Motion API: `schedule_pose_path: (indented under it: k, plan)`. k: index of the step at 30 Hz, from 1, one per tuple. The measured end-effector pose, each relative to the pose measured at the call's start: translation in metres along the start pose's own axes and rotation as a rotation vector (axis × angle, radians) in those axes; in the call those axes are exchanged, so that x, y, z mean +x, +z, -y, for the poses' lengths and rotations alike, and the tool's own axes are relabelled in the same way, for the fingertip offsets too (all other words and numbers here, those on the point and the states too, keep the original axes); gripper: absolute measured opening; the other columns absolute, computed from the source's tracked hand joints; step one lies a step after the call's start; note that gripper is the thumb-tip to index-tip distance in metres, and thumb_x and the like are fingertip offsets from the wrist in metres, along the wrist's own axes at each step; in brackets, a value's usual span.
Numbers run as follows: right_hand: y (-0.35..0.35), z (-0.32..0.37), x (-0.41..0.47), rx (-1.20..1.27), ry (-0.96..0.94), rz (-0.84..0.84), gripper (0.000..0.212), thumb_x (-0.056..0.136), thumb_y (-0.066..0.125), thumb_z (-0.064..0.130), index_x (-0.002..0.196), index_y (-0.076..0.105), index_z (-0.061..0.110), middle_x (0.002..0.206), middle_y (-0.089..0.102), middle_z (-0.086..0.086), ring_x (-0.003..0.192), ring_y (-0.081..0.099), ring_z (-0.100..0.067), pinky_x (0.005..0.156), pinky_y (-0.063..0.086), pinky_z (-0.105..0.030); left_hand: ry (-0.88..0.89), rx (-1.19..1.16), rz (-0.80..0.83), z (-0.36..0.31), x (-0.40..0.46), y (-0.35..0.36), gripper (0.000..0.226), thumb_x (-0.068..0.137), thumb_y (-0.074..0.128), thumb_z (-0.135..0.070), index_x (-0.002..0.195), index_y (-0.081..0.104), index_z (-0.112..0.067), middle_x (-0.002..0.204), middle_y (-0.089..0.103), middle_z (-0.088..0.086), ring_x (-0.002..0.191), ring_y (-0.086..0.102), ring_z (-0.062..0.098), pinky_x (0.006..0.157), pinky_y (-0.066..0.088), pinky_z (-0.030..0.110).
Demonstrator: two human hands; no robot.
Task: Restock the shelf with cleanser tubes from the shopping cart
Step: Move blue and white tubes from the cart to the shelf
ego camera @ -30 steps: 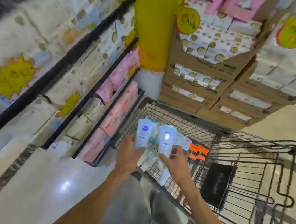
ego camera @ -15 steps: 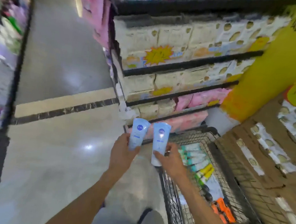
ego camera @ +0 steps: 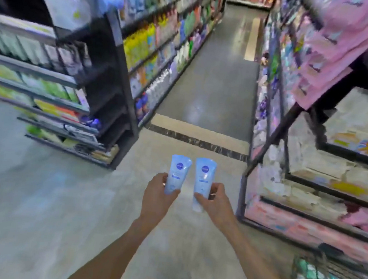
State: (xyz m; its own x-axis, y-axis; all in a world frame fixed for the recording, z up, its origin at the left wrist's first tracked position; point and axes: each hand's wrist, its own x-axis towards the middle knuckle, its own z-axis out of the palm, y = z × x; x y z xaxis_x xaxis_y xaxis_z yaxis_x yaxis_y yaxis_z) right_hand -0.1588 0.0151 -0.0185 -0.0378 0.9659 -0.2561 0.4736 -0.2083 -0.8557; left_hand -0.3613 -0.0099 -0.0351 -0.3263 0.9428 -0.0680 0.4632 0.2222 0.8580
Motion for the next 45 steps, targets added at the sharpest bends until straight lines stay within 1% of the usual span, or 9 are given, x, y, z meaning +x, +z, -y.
schedule_pose_path:
  k: [6, 12, 18, 24, 28, 32, 38, 41, 45]
  plan:
    - [0.142, 0.091, 0.018, -0.034, -0.112, 0.2, 0.041, 0.088, 0.081, 0.026, 0.111, 0.049, 0.015, 0.1, 0.066, -0.001, 0.079, 0.065, -0.012, 0.057, 0.047, -0.016, -0.097, 0.01, -0.218, 0.07, 0.024, -0.14, 0.05, 0.081, 0.084, -0.032, 0.122, 0.059, -0.019, 0.116, 0.067, -0.005, 0.104, 0.064, 0.018, 0.088, 0.051, 0.037]
    - [0.267, 0.179, 0.035, -0.055, -0.219, 0.406, 0.041, 0.088, 0.08, 0.033, 0.113, 0.05, 0.019, 0.104, 0.067, 0.003, 0.086, 0.067, -0.013, 0.074, 0.056, -0.034, -0.211, 0.002, -0.435, 0.124, 0.041, -0.265, 0.051, 0.08, 0.083, -0.036, 0.122, 0.057, -0.022, 0.117, 0.067, -0.004, 0.104, 0.065, 0.021, 0.089, 0.054, 0.044]
    - [0.382, 0.26, 0.065, -0.075, -0.32, 0.531, 0.042, 0.09, 0.078, 0.03, 0.117, 0.05, 0.016, 0.106, 0.065, 0.005, 0.088, 0.065, -0.005, 0.063, 0.049, -0.017, -0.267, -0.005, -0.592, 0.168, 0.083, -0.367, 0.054, 0.08, 0.083, -0.035, 0.127, 0.058, -0.022, 0.119, 0.067, -0.005, 0.104, 0.065, 0.017, 0.09, 0.055, 0.042]
    - [0.496, 0.34, 0.122, -0.111, -0.39, 0.562, 0.044, 0.087, 0.08, 0.037, 0.115, 0.05, 0.024, 0.105, 0.068, 0.009, 0.093, 0.069, -0.011, 0.079, 0.059, -0.043, -0.293, -0.004, -0.681, 0.205, 0.159, -0.468, 0.055, 0.079, 0.084, -0.036, 0.126, 0.058, -0.021, 0.116, 0.068, -0.006, 0.102, 0.066, 0.016, 0.088, 0.055, 0.041]
    - [0.566, 0.401, 0.151, -0.083, -0.439, 0.585, 0.043, 0.088, 0.08, 0.034, 0.116, 0.048, 0.024, 0.104, 0.068, 0.011, 0.092, 0.066, 0.0, 0.083, 0.056, -0.033, -0.303, -0.004, -0.711, 0.227, 0.209, -0.533, 0.052, 0.081, 0.084, -0.033, 0.124, 0.058, -0.021, 0.112, 0.068, -0.008, 0.098, 0.066, 0.014, 0.086, 0.055, 0.037]
    - [0.621, 0.454, 0.177, -0.029, -0.445, 0.604, 0.045, 0.089, 0.08, 0.032, 0.12, 0.049, 0.021, 0.109, 0.067, 0.009, 0.098, 0.068, -0.008, 0.087, 0.057, -0.039, -0.299, -0.006, -0.739, 0.247, 0.257, -0.588, 0.054, 0.082, 0.082, -0.034, 0.128, 0.058, -0.02, 0.116, 0.068, -0.007, 0.1, 0.065, 0.014, 0.089, 0.055, 0.04]
    - [0.681, 0.519, 0.221, -0.034, -0.485, 0.528, 0.045, 0.09, 0.078, 0.033, 0.122, 0.048, 0.02, 0.111, 0.066, 0.008, 0.094, 0.065, 0.001, 0.076, 0.052, -0.02, -0.221, -0.001, -0.707, 0.266, 0.337, -0.659, 0.059, 0.077, 0.073, -0.05, 0.128, 0.057, -0.025, 0.118, 0.066, -0.007, 0.101, 0.064, 0.014, 0.088, 0.056, 0.045]
    - [0.708, 0.546, 0.244, -0.035, -0.475, 0.474, 0.048, 0.09, 0.076, 0.04, 0.125, 0.047, 0.022, 0.112, 0.066, 0.009, 0.096, 0.067, -0.003, 0.081, 0.057, -0.03, -0.18, -0.003, -0.667, 0.275, 0.382, -0.693, 0.062, 0.076, 0.07, -0.054, 0.129, 0.058, -0.023, 0.119, 0.065, -0.005, 0.105, 0.064, 0.018, 0.09, 0.056, 0.047]
    - [0.74, 0.583, 0.265, -0.006, -0.463, 0.365, 0.047, 0.09, 0.075, 0.042, 0.125, 0.048, 0.024, 0.109, 0.067, 0.01, 0.091, 0.067, 0.0, 0.08, 0.059, -0.034, -0.087, -0.022, -0.588, 0.286, 0.441, -0.739, 0.053, 0.083, 0.078, -0.04, 0.128, 0.06, -0.02, 0.118, 0.067, -0.003, 0.104, 0.064, 0.018, 0.09, 0.055, 0.042]
